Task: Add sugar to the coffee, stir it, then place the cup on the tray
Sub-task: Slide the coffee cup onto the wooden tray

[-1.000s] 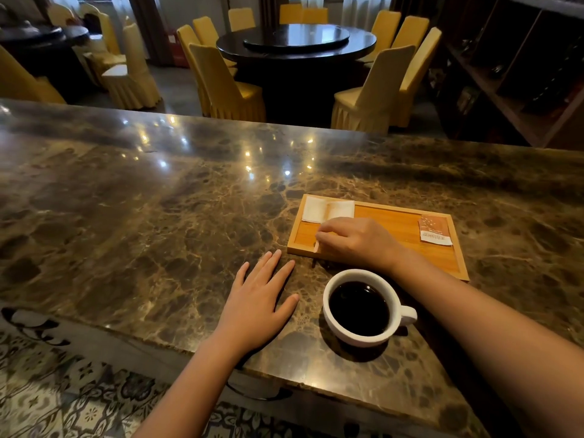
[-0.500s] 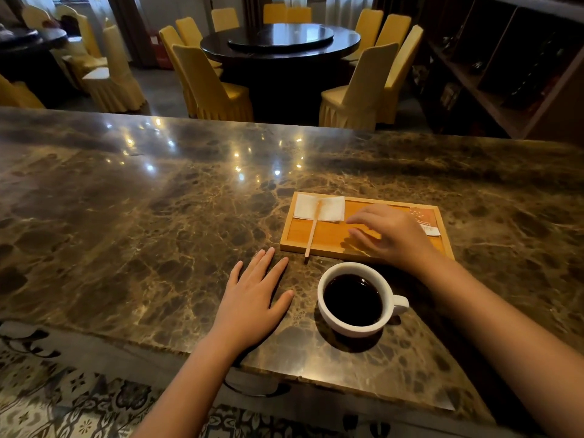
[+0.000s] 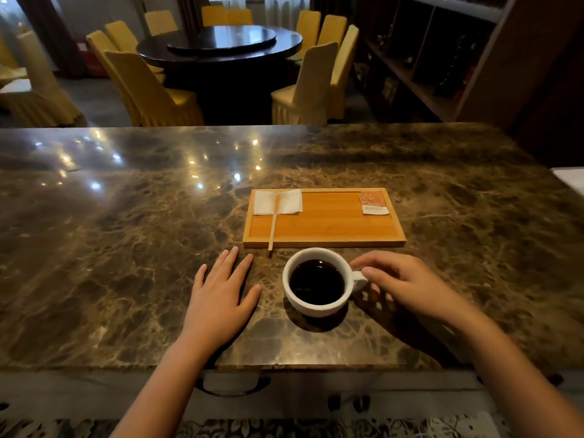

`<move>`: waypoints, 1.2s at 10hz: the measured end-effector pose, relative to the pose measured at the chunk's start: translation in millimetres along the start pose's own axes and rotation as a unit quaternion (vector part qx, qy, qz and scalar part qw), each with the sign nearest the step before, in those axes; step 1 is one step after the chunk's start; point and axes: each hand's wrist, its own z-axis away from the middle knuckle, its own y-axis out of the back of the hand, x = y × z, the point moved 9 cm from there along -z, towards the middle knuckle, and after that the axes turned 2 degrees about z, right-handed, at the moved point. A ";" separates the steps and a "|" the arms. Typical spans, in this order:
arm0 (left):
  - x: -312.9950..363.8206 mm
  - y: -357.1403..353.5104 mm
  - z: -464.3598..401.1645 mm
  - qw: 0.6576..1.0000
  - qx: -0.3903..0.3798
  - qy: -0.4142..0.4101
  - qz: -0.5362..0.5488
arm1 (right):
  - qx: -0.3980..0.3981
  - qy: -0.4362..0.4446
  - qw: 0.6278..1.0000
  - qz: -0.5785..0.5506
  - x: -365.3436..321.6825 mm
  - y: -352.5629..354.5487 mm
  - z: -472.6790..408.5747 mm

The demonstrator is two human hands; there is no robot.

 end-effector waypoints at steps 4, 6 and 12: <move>1.0 -1.4 -0.9 1.000 0.004 -0.006 0.002 | -0.001 -0.065 0.981 -0.184 19.3 -30.2 -0.2; 0.7 -0.7 -0.4 1.000 0.005 -0.006 0.005 | 0.036 -0.055 0.976 -0.209 16.8 -30.8 1.4; -0.1 -0.4 0.1 1.000 0.015 -0.005 0.004 | 0.140 -0.073 0.952 -0.261 20.2 38.3 -49.3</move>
